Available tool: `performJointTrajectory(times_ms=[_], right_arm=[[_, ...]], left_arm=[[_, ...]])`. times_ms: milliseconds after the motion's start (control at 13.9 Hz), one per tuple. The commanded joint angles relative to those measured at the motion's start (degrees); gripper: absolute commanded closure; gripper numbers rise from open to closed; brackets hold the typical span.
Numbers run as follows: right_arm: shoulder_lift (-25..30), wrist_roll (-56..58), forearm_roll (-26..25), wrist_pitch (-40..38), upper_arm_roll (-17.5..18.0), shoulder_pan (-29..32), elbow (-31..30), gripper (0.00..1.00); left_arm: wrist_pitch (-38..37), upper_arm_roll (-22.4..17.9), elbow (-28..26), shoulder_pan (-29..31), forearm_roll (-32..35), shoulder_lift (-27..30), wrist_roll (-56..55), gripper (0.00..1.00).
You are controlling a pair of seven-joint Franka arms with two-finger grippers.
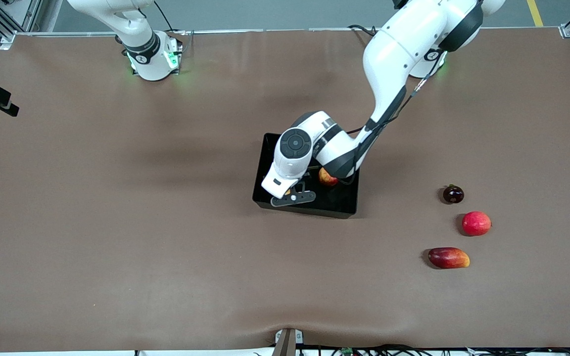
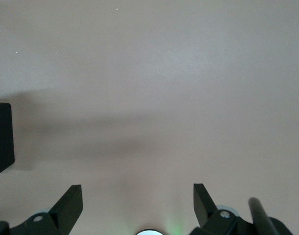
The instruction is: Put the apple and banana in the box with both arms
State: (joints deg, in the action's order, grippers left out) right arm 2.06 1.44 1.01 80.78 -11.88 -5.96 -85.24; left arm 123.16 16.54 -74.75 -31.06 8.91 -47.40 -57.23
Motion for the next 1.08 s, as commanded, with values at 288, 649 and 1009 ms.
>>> performJointTrajectory(times_ms=[288,649,1009], right_arm=[[0.05,-0.12,1.63,0.43,0.63,1.39,-0.01,0.0],[-0.04,-0.12,1.8,0.43,0.54,1.56,0.08,0.0],[-0.13,-0.12,1.89,0.35,0.63,2.0,-0.01,0.0]], left_arm=[[-19.59,-1.51,-1.98,11.08,0.67,24.0,8.42,0.0],[-31.13,-1.25,-1.97,25.14,-0.12,35.61,30.04,0.0],[-36.33,-1.42,-4.94,31.58,-3.27,42.63,37.8,0.0]])
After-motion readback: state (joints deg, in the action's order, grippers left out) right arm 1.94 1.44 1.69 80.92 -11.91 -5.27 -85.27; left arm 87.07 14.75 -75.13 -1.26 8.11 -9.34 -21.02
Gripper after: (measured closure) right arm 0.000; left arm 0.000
